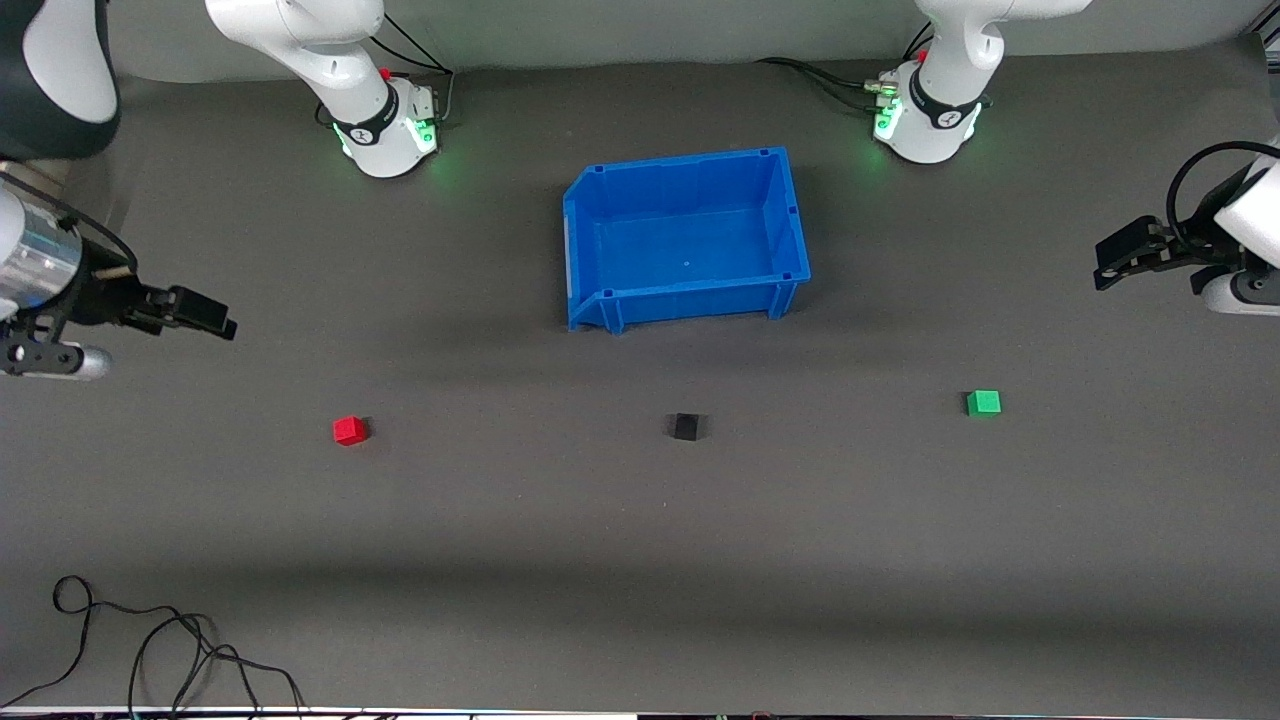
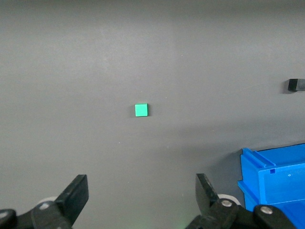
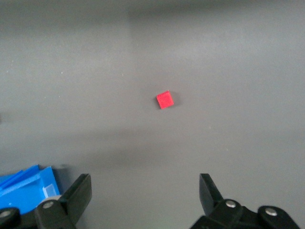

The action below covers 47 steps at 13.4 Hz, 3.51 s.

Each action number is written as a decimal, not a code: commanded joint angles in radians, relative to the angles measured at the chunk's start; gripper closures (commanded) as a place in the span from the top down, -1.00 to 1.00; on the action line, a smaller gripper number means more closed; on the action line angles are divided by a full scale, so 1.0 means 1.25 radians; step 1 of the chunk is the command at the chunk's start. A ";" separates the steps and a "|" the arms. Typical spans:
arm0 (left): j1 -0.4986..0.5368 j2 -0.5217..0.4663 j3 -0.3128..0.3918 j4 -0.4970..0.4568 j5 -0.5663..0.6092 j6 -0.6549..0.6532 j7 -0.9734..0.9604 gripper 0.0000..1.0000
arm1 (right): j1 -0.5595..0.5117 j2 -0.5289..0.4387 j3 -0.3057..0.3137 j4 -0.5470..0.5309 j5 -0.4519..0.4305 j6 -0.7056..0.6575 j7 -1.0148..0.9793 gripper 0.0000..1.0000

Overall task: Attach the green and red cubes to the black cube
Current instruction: 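Reach the right gripper down toward the red cube, then grasp the red cube with the right gripper while the left gripper reaches the green cube, then lift the red cube with the right gripper while the left gripper grasps the green cube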

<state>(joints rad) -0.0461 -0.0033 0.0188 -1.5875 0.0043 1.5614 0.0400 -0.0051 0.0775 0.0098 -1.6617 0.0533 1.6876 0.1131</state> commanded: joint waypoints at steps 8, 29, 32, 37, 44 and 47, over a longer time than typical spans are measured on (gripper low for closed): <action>0.104 0.003 0.083 -0.033 -0.117 -0.029 -0.282 1.00 | -0.008 0.126 0.006 -0.186 -0.060 0.380 -0.119 1.00; 0.200 0.248 0.077 -0.401 -0.582 0.395 -0.669 1.00 | -0.001 0.370 0.006 -0.279 -0.059 0.708 -0.192 0.63; 0.184 0.293 0.066 -0.421 -0.616 0.489 -0.640 1.00 | -0.001 0.371 0.006 -0.282 -0.059 0.708 -0.192 0.04; 0.176 0.368 0.066 -0.425 -0.747 0.547 -0.474 1.00 | -0.001 0.371 0.006 -0.283 -0.059 0.707 -0.192 -0.07; 0.158 0.401 0.066 -0.423 -0.753 0.598 -0.474 1.00 | -0.001 0.369 0.006 -0.283 -0.059 0.703 -0.191 -0.53; 0.155 0.405 0.065 -0.423 -0.775 0.598 -0.473 1.00 | -0.002 0.363 0.006 -0.283 -0.059 0.701 -0.191 -1.00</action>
<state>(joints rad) 0.1634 0.5037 0.0940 -2.1104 -0.9326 2.2927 -0.5687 -0.0052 0.5600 0.0152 -1.9917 -0.0051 2.5560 -0.1126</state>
